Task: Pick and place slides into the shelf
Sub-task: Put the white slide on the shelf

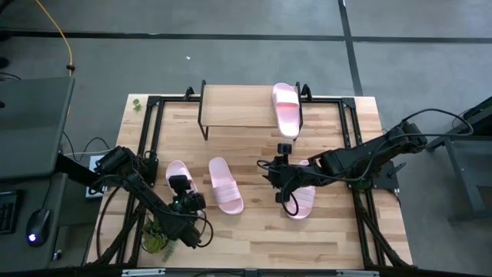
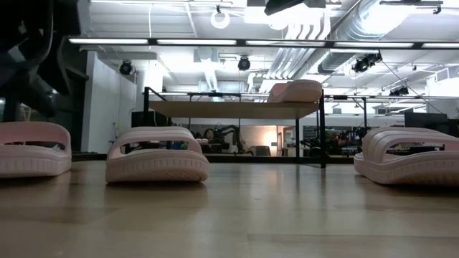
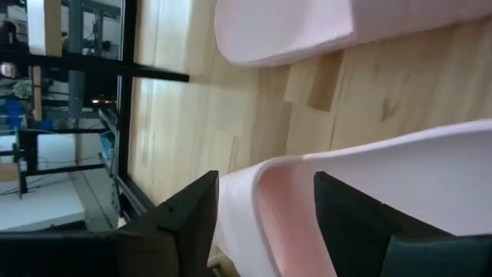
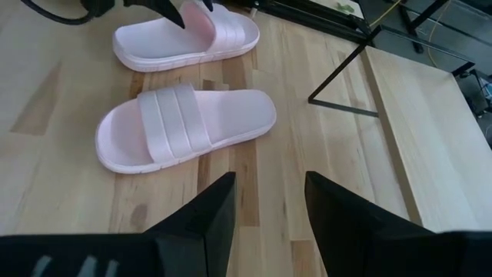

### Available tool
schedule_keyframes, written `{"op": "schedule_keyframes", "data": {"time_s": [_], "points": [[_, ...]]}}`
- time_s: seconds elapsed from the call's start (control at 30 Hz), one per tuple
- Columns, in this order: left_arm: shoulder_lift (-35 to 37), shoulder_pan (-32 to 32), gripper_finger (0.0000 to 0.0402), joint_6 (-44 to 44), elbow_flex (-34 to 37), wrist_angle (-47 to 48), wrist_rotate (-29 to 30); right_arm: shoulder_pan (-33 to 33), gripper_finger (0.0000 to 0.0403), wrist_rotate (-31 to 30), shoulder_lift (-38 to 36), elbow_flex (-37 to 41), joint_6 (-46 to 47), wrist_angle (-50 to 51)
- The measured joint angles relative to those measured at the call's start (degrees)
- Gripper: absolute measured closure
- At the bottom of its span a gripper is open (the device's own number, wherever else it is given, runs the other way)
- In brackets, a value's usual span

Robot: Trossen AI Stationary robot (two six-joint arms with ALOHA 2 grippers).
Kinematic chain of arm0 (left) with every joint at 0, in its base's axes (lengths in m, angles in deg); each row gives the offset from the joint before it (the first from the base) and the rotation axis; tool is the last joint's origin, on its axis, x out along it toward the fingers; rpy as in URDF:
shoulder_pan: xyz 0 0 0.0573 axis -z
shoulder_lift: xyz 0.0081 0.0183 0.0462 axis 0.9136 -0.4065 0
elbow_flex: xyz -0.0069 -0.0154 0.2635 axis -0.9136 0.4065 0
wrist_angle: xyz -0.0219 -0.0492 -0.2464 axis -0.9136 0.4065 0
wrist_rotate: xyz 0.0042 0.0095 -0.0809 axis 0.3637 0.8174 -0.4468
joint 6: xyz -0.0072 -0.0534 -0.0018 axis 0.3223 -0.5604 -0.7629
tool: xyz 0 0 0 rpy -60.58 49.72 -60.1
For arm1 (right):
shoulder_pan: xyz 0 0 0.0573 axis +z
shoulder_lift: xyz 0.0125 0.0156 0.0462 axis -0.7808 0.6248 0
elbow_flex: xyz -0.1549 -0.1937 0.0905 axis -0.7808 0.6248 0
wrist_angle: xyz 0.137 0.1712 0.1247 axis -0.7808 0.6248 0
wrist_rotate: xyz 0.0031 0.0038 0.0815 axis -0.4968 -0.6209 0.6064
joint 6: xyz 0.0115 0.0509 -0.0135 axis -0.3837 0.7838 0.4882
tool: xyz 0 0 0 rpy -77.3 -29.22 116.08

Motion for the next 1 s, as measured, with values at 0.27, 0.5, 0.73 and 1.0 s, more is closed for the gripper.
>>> {"op": "schedule_keyframes", "data": {"time_s": [0.27, 0.5, 0.73, 1.0], "points": [[0.0, -0.8, 0.0216, -3.0, 6.1, -0.1, -3.3, 0.0, 0.0256, 0.0, 0.0, 0.0, 0.9, -0.1], [0.0, -2.5, 0.0217, -2.6, 9.4, -4.0, -3.7, 0.0, 0.0256, 0.0, 0.0, 0.0, 0.9, -0.4], [0.0, -5.4, 0.0218, -2.5, 12.7, -5.5, -3.7, 0.0, 0.0256, 0.9, 0.0, 0.0, 0.9, -0.4], [0.2, -7.0, 0.0218, -2.5, 15.1, -7.8, -4.5, 0.0, 0.0256, 0.9, 0.0, 0.0, 1.1, -0.5]]}}
